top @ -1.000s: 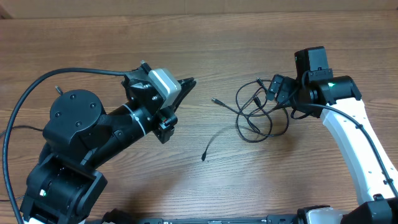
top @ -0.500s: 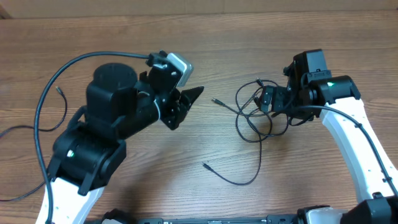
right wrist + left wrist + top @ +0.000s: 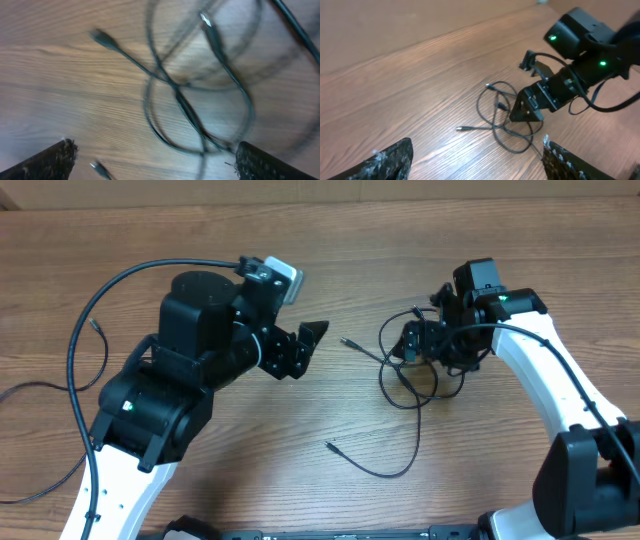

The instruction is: Untangle cables

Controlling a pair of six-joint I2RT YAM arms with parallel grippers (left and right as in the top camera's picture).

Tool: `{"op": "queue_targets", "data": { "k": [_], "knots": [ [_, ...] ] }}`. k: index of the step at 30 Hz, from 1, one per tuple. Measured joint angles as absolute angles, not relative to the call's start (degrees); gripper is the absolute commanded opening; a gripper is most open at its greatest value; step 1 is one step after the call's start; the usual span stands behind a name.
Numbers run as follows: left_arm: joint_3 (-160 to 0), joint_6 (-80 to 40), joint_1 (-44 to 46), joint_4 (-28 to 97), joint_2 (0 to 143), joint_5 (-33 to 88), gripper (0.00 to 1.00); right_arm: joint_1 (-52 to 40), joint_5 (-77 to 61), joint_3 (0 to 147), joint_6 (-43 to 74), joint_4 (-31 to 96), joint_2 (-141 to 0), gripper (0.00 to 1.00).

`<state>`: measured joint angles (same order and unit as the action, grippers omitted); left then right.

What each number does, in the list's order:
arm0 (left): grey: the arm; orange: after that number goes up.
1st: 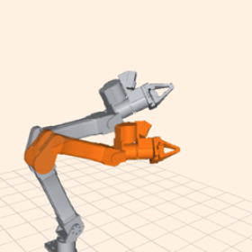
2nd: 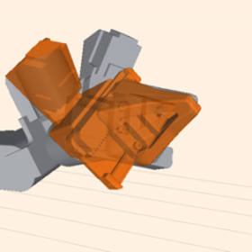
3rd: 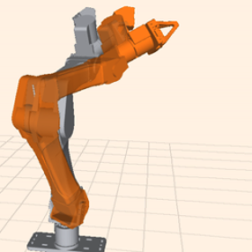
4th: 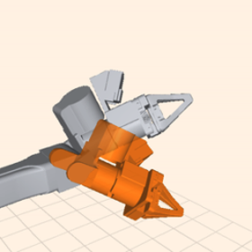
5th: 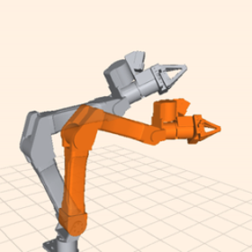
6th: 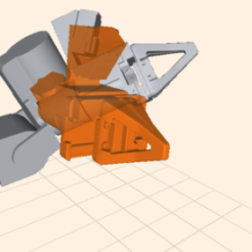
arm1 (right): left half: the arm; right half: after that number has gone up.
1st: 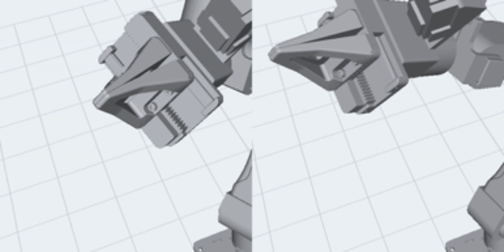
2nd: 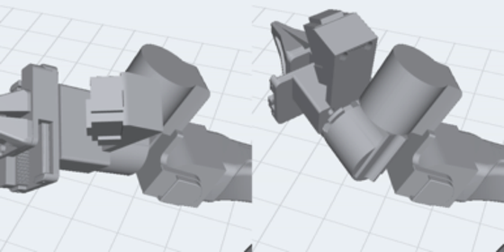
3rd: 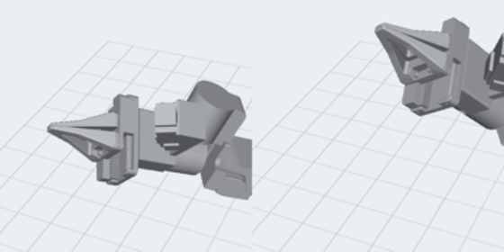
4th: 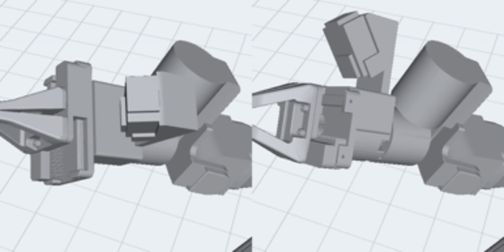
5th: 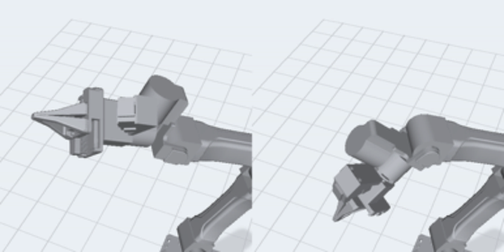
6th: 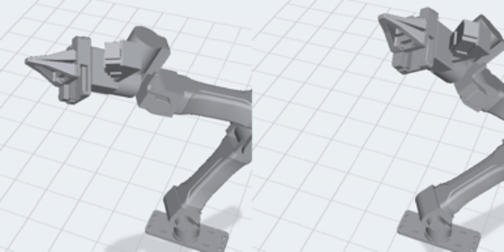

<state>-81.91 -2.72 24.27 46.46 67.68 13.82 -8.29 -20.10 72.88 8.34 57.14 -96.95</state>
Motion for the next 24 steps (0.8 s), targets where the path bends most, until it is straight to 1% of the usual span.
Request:
{"op": "queue_targets", "data": {
  "k": [6, 9, 12, 23, 24],
  "knots": [
    [-81.9, -3.3, 22.3, 48.8, 67.9, 12.2, 0.86, -8.3, -26.7, 72.9, 9.9, 48.8, -101.0, 1.0],
    [-81.9, -3.7, 22.3, 48.9, 68.5, 12.1, 0.9, -8.4, -28.1, 72.9, 11.3, 46.2, -103.5, 1.0],
    [-81.9, -4.1, 22.3, 48.9, 68.8, 11.9, 0.93, -8.6, -28.7, 72.8, 12.4, 44.2, -106.0, 1.0],
    [-81.9, -4.4, 22.3, 49.5, 68.8, 11.7, 0.96, -12.5, -29.7, 72.8, 15.4, 36.1, -111.1, 1.0],
    [-81.9, -4.3, 22.3, 49.8, 68.8, 11.7, 0.98, -12.8, -29.7, 72.8, 15.9, 35.8, -111.9, 0.98]
  ]
}}
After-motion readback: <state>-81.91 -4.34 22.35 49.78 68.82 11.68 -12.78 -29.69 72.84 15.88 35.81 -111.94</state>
